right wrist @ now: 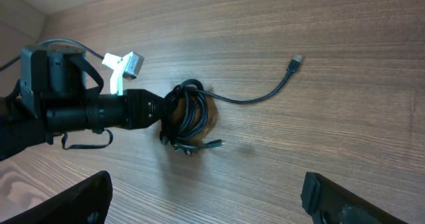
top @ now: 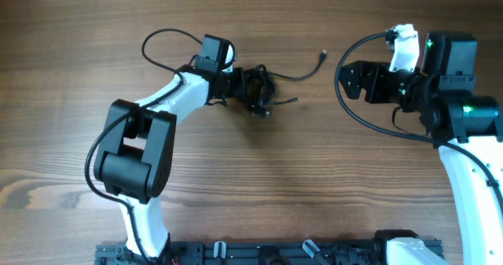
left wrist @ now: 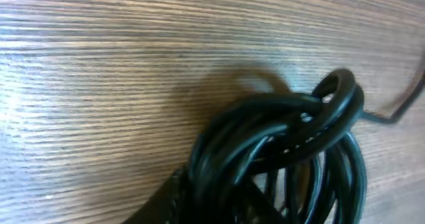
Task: Untangle cables
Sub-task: 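Grasp the cable bundle with the left gripper and lift it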
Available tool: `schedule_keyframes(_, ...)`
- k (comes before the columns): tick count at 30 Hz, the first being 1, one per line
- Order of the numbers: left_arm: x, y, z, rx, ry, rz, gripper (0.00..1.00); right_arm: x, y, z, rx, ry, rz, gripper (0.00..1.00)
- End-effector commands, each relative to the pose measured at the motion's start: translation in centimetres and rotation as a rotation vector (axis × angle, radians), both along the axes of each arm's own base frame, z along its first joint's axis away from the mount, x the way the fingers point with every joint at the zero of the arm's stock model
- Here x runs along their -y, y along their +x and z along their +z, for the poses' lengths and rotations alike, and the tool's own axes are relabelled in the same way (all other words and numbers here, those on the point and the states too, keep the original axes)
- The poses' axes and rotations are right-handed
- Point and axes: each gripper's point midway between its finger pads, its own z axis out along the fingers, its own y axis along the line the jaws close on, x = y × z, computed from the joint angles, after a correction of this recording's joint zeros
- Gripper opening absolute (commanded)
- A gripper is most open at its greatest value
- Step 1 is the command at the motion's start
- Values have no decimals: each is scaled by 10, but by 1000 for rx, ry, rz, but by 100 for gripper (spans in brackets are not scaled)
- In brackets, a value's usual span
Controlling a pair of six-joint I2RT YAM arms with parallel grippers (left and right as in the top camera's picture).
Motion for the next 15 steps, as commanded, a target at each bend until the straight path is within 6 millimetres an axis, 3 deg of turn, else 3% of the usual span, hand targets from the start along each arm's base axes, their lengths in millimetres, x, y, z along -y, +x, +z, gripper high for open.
schedule_keyframes(1, 15, -4, -3, 7, 12, -36, 4, 3, 5, 6, 10, 0, -22, 93)
schedule_keyframes(3, 19, 0, 5, 0, -33, 39, 4, 3, 5, 5, 8, 1, -22, 93)
schedule_keyframes(6, 11, 10, 36, -29, -144, 245, 4, -1, 4, 8, 14, 19, -4, 94)
schedule_keyframes(11, -13, 26, 119, -80, -451, 666, 4, -7, 8, 13, -7, 97, -58, 92)
schedule_keyframes(15, -20, 23, 177, -223, -772, 1010, 4, -30, 7, 18, -11, 141, -33, 91)
